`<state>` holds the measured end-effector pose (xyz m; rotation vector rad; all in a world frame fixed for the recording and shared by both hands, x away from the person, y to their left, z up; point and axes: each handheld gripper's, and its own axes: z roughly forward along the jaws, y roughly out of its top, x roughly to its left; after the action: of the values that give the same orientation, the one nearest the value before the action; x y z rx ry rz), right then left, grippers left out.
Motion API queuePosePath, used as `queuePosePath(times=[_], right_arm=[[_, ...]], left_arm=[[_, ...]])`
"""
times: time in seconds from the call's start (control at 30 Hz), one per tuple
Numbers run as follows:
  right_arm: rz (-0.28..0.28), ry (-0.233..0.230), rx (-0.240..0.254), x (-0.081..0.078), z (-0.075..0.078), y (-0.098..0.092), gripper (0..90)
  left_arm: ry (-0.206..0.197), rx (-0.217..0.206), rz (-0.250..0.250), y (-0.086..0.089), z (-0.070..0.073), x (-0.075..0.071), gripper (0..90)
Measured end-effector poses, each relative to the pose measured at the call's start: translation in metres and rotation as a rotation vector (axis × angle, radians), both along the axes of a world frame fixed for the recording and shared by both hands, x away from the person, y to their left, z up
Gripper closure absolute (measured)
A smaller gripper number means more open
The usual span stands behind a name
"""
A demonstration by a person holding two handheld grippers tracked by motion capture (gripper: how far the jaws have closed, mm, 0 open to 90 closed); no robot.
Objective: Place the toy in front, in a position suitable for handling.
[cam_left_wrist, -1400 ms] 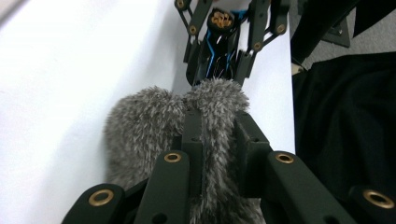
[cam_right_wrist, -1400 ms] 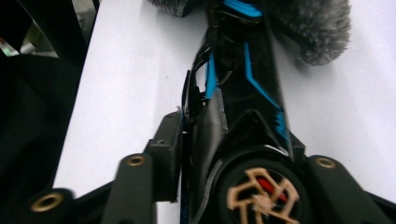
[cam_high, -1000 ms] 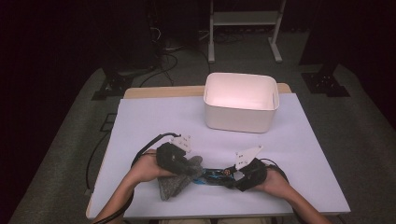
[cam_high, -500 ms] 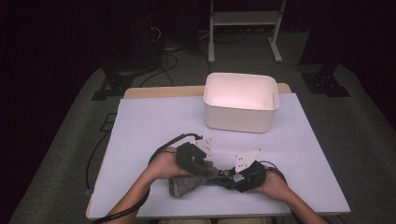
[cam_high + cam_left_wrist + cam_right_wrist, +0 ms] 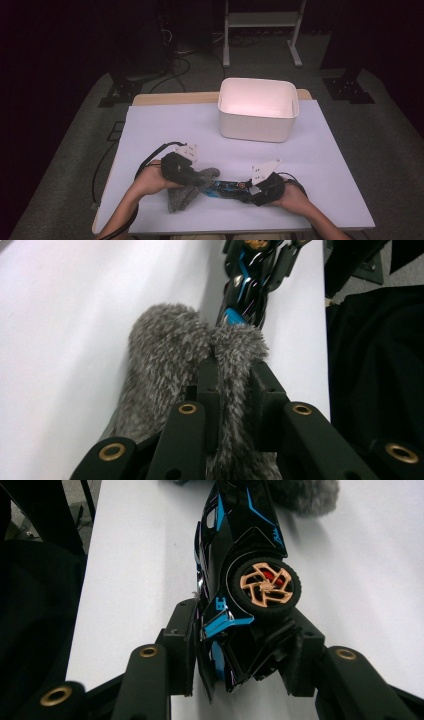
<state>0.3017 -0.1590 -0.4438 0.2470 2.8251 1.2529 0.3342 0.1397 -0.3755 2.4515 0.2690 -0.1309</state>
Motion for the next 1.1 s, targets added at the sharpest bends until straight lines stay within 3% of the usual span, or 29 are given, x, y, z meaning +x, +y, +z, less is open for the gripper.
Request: queuePosePath(times=[0.1,0.23,0.3,0.4,0.43,0.63,0.7,0.8,0.93,1.1], right_arm=[[-0.004,0.000,-0.003,0.000,0.000,0.001,55.1],[-0.003,-0.009,-0.010,0.000,-0.001,0.002,55.4],[-0.007,-0.007,-0.008,0.000,-0.001,0.002,55.4],[-0.009,0.003,-0.001,0.000,-0.001,0.002,55.6],[-0.007,0.002,-0.001,0.000,-0.001,0.003,55.7],[-0.006,0.002,0.001,0.000,-0.001,0.003,55.8],[-0.007,0.000,0.000,0.000,-0.002,0.003,55.1],[-0.017,-0.010,-0.021,-0.001,-0.004,0.006,49.5],[-0.011,-0.017,-0.043,-0.004,-0.005,0.009,46.2],[-0.033,-0.017,0.009,-0.003,0.003,-0.001,43.1]], left_arm=[[0.001,0.001,0.000,0.001,-0.001,0.000,78.4],[0.004,0.010,-0.027,-0.010,-0.002,0.000,78.4],[-0.016,0.026,-0.041,-0.021,0.001,0.001,78.6],[-0.010,0.013,-0.058,-0.026,0.004,0.001,78.5],[-0.020,0.044,-0.077,-0.037,0.004,0.000,78.5],[-0.029,0.053,-0.123,-0.063,0.005,0.002,78.5],[-0.034,0.079,-0.157,-0.077,0.003,0.001,78.4],[-0.044,0.100,-0.157,-0.079,0.005,0.000,78.4],[-0.041,0.089,-0.155,-0.076,0.004,0.000,78.4],[-0.045,0.082,-0.151,-0.075,0.004,-0.001,78.1]])
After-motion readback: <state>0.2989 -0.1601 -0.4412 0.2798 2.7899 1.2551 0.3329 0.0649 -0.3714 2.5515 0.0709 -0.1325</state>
